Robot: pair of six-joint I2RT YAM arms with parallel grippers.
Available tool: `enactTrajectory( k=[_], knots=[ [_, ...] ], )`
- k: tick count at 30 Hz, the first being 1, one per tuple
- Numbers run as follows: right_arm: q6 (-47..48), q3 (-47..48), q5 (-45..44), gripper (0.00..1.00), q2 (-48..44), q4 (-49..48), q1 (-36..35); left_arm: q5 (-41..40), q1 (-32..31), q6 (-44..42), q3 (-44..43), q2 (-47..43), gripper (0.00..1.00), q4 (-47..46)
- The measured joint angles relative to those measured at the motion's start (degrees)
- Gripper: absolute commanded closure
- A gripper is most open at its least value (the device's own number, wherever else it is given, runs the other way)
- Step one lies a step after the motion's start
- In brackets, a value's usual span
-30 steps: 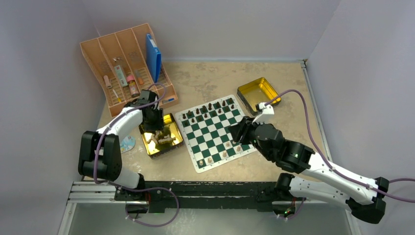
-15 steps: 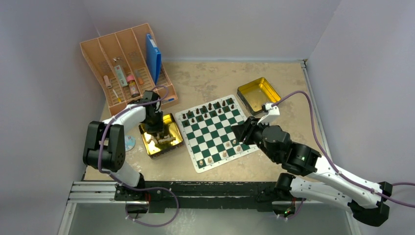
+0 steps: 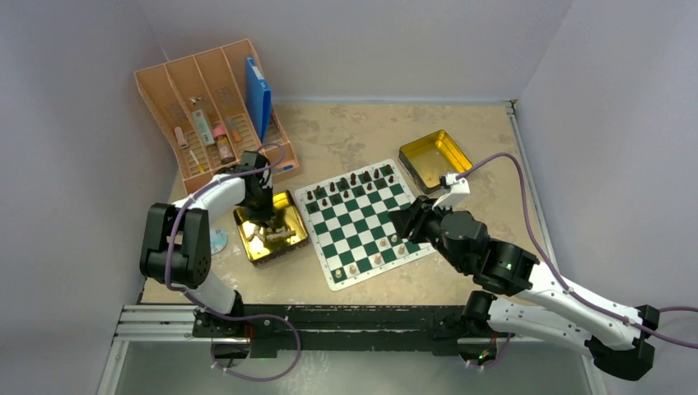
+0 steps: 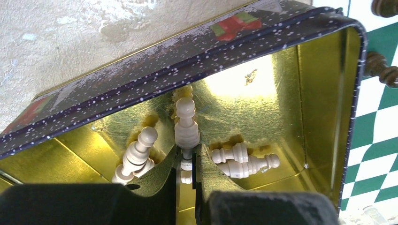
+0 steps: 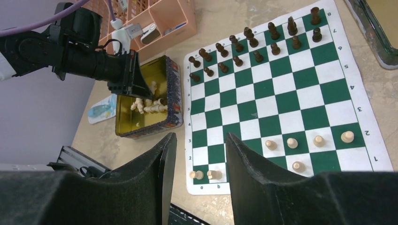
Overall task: Set up the chess pieces on the board
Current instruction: Pick up the chess piece from the storage box, then place the chess piece on the chessboard.
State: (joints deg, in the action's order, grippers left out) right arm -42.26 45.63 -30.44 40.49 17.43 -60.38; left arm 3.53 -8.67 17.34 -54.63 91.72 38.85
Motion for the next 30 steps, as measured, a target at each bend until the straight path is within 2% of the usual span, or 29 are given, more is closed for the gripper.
enactTrajectory(
  k=[6, 13, 22, 30],
  knots=[
    [0.02, 0.00, 1.42, 0.55, 0.00, -1.88, 0.00, 1.46, 0.00, -0.07, -0.37, -2.93, 1.00, 0.15],
    [-0.11, 0.13, 4.72, 0.53, 1.68, -5.25, 0.00, 6.88, 0.00, -2.23, 0.24, -17.64, 1.00, -2.91],
    [0.74, 4.22, 11.56, 0.48, 5.07, -7.30, 0.00, 28.37, 0.02, -9.73, 5.29, -33.94, 1.00, -14.45],
    [1.90, 8.79, 18.32, 0.47, 10.73, -10.58, 0.00, 44.22, -2.03, -19.61, 7.13, -37.42, 1.00, -18.86]
  ],
)
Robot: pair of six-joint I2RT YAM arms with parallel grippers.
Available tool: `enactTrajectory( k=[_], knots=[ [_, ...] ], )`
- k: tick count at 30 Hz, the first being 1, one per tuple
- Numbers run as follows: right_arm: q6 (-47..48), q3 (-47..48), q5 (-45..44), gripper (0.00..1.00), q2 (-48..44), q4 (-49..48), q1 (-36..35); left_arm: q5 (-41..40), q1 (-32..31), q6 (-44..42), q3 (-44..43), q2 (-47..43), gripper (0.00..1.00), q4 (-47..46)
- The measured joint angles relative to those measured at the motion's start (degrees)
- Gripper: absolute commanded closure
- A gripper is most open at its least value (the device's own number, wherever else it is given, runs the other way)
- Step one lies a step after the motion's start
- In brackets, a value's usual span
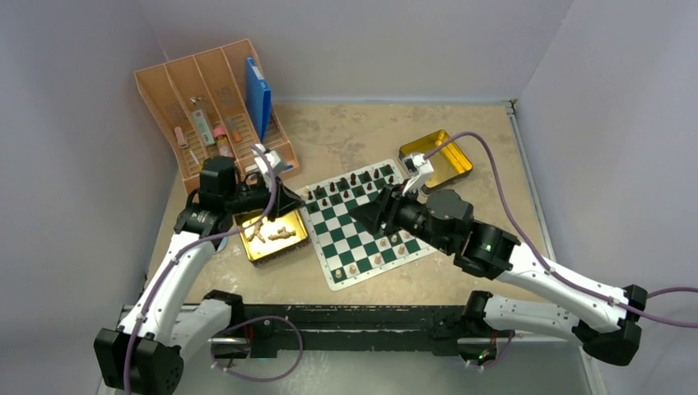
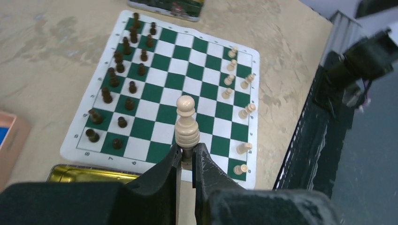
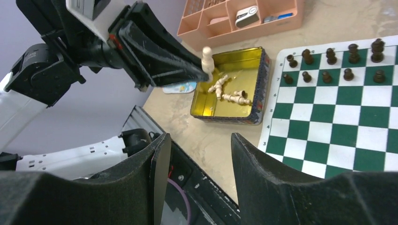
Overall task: Set up the chess pieces on the board
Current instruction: Place the chess piece on the chessboard.
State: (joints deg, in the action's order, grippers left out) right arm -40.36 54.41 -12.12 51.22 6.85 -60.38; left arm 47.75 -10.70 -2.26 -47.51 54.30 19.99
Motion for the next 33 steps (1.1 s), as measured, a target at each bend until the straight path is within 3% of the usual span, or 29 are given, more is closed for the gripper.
enactTrajectory(
  k=[7, 11, 18, 33],
  knots=[
    [1.03, 4.55, 6.10, 0.46, 8.20, -0.70, 0.00, 5.70, -6.29, -9.20, 4.92, -3.91, 1.00, -2.08],
    [2.67, 7.98, 8.35, 0.50, 13.75, -0.79, 0.00, 8.81, -8.59, -13.64, 5.75, -3.43, 1.00, -2.43],
    [4.68, 9.55, 10.40, 0.60, 19.15, -0.22, 0.00, 11.85, -8.96, -18.91, 6.19, -2.12, 1.00, -1.84],
    [5.90, 11.15, 10.14, 0.69, 22.69, 0.87, 0.00, 13.42, -8.96, -22.43, 6.95, -2.12, 1.00, -1.31]
  ],
)
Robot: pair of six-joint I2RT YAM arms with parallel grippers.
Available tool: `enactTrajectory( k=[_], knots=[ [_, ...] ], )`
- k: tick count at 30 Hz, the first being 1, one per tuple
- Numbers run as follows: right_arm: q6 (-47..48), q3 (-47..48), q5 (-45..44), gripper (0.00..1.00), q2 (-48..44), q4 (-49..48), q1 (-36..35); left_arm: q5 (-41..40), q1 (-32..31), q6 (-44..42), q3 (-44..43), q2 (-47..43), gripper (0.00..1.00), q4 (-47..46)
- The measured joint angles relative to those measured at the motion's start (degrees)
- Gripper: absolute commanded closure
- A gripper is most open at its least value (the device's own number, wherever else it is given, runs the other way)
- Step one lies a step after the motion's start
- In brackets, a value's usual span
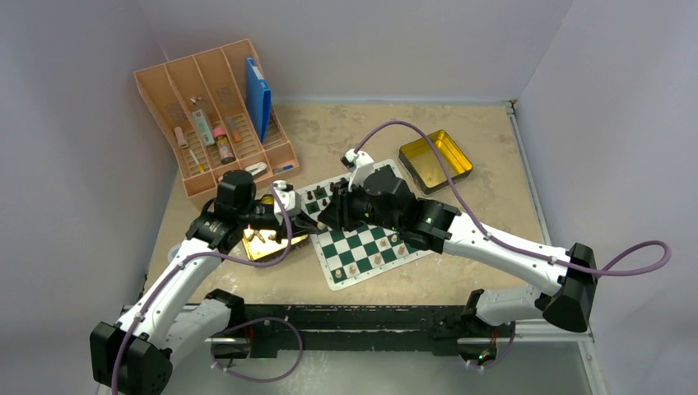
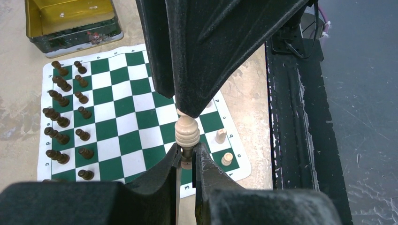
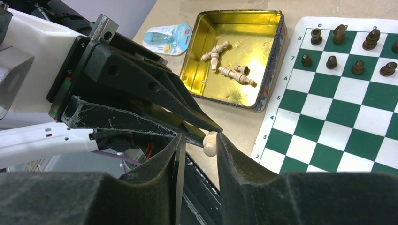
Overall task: Set up the chess pieces on the board
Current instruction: Place the chess piece on the chessboard.
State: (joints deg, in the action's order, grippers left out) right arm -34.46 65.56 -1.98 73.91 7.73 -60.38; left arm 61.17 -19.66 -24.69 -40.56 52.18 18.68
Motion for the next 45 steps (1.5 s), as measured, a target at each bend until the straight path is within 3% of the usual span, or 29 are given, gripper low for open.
enactTrajectory(
  k=[11, 21, 25, 36, 45],
  knots=[
    [0.09, 0.07, 0.00, 0.64, 1.11, 1.44, 0.00, 0.04, 0.00, -0.42, 0.02, 0.02, 1.00, 0.24],
    [0.44, 0.07, -0.07, 0.87, 2.45, 2.51, -0.11, -0.04, 0.00, -0.42, 0.07, 0.09, 1.00, 0.39],
    [-0.07, 0.00, -0.66, 0.89, 1.75, 3.23, -0.11, -0.37, -0.02, -0.39, 0.07, 0.76, 1.00, 0.52],
    [-0.22, -0.02, -12.09, 0.90, -3.02, 6.56, 0.33, -4.02, -0.02, 1.53, -0.07, 4.44, 1.00, 3.50],
    [0.37, -1.81, -18.14, 0.89, -2.03, 12.61, 8.41, -4.50, -0.04, 10.25, 0.83, -3.61, 1.00, -1.09]
  ],
)
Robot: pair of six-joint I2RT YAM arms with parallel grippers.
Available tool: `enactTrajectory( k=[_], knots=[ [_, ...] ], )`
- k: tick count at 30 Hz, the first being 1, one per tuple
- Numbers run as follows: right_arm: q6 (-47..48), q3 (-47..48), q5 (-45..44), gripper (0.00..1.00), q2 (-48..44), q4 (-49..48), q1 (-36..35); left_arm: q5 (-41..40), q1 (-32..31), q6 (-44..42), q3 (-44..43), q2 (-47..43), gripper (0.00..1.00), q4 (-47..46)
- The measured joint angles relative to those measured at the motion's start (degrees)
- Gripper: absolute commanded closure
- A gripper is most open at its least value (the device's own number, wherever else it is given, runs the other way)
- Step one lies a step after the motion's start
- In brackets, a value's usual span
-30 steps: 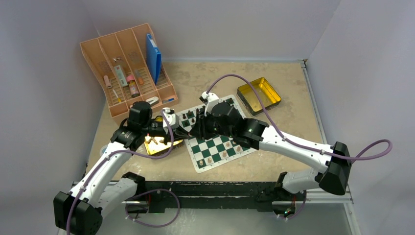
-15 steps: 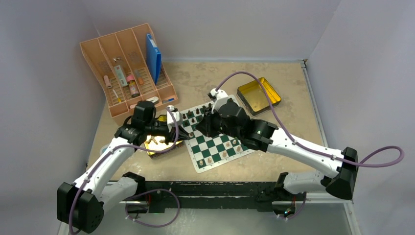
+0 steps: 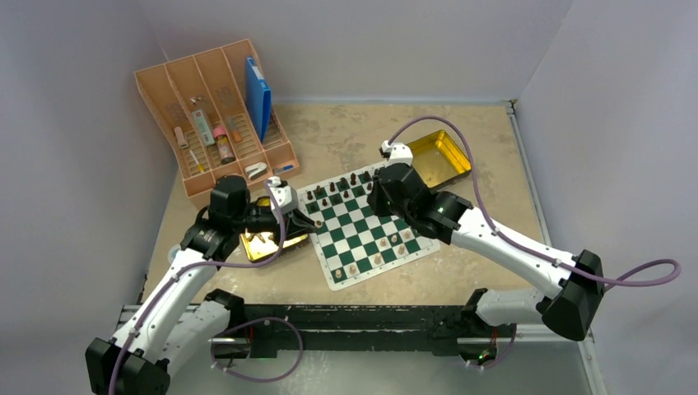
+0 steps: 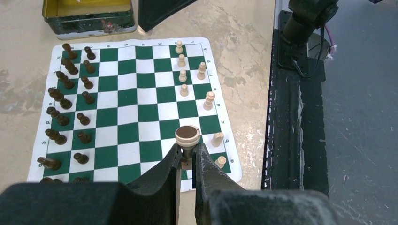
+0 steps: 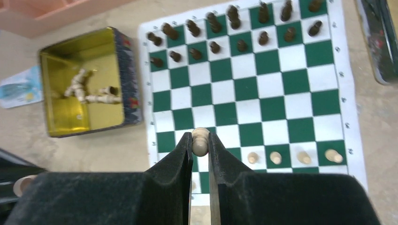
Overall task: Set up the chess pieces on the board
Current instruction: Place the chess piece on the chessboard.
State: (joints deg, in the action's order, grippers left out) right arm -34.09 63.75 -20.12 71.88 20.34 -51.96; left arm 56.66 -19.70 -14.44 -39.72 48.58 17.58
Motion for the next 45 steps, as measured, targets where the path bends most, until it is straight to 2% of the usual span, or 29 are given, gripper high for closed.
enactTrajectory(
  k=[10, 18, 33, 45],
  knots=[
    [-1.60, -8.98, 0.28, 0.89, 1.01, 1.51, 0.76, -7.76, 0.00, 3.39, 6.01, -6.82, 1.00, -2.89],
    [-1.95, -9.75, 1.64, 0.88, 7.61, -0.50, 0.74, -11.98, 0.00, 3.34, 6.01, -10.64, 1.00, -3.15],
    [-2.05, -12.04, 3.21, 0.86, 10.64, -3.13, -1.77, -12.31, 0.00, 2.95, 6.03, -10.78, 1.00, -2.93],
    [-2.25, -12.50, 2.84, 0.85, 17.00, -3.52, -3.26, -11.76, 0.00, 2.95, 6.03, -10.12, 1.00, -2.93]
  ],
)
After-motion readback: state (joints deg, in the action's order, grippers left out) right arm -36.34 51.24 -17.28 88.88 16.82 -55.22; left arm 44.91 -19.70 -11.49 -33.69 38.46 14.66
